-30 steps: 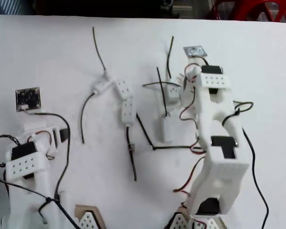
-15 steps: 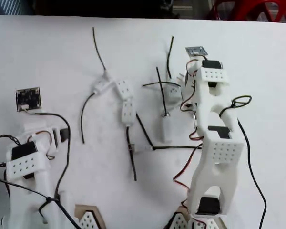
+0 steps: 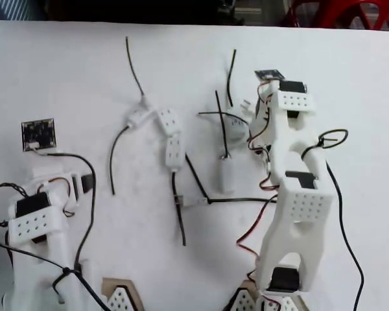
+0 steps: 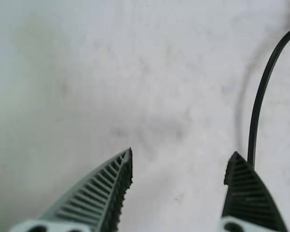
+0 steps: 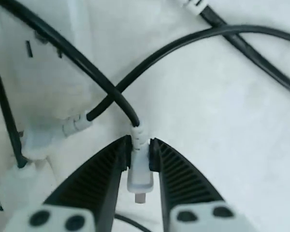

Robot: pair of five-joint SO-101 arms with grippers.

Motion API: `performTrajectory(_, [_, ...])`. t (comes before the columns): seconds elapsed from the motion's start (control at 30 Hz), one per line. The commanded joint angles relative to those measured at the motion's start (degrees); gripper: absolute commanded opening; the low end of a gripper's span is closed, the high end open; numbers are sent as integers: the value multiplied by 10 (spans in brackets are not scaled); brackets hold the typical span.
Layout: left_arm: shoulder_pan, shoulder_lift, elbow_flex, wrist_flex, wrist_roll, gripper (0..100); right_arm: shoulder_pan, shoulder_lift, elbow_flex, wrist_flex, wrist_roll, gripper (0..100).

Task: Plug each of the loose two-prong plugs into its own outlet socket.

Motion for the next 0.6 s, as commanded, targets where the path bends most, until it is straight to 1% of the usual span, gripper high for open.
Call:
performTrajectory(0.0, [-1,-20,-1,-11,1,302,-6,-91,-19,64,25,18])
performTrajectory(0.13, [-1,-20,-1,-11,1,302,-25,-175,-6,116,26,18])
performTrajectory(0.2, [-1,-20,-1,-11,1,302,-31,-219,31,113,26,18])
performTrajectory(0.43, [-1,-20,-1,-11,1,302,-105,-407,200,110,24,18])
performTrajectory(0.5, [1,-20,-1,-11,2,303,-131,-471,245,97,22,18])
performTrajectory(0.57, [21,-21,-2,-11,2,304,-159,-531,294,69,15,18])
